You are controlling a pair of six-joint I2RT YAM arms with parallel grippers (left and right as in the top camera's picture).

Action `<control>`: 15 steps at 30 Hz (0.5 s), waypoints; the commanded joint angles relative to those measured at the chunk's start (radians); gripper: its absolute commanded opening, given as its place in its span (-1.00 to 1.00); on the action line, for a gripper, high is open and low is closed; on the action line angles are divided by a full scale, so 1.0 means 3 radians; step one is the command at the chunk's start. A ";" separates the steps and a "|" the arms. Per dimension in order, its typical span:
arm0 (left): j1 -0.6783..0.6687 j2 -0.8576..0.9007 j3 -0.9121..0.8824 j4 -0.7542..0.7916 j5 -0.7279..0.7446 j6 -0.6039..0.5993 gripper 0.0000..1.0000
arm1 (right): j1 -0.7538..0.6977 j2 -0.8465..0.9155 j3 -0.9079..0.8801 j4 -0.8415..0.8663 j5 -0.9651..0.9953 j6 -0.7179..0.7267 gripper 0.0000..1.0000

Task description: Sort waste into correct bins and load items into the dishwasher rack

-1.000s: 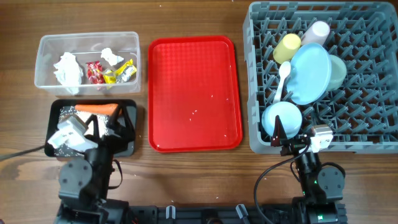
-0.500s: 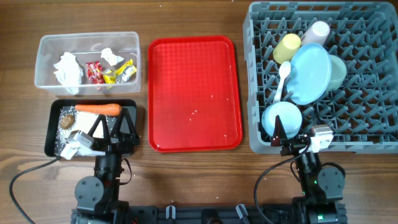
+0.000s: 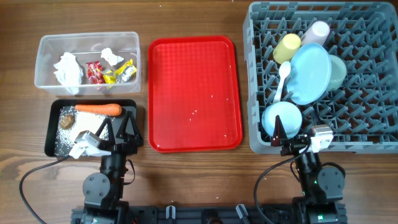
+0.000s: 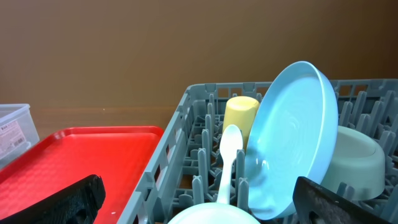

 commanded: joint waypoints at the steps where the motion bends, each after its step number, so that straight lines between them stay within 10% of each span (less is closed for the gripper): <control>1: 0.0127 -0.0047 -0.0027 -0.0010 -0.0006 -0.0032 1.00 | -0.0014 -0.0033 -0.0004 0.0009 0.0046 0.0042 0.99; 7: 0.0495 -0.0074 -0.0027 -0.0205 0.0132 0.0117 1.00 | -0.0014 -0.0033 -0.0004 0.0009 0.0046 0.0043 0.99; 15: 0.0496 -0.0074 -0.0027 -0.0258 0.1007 0.1966 1.00 | -0.0014 -0.0033 -0.0004 0.0009 0.0046 0.0042 1.00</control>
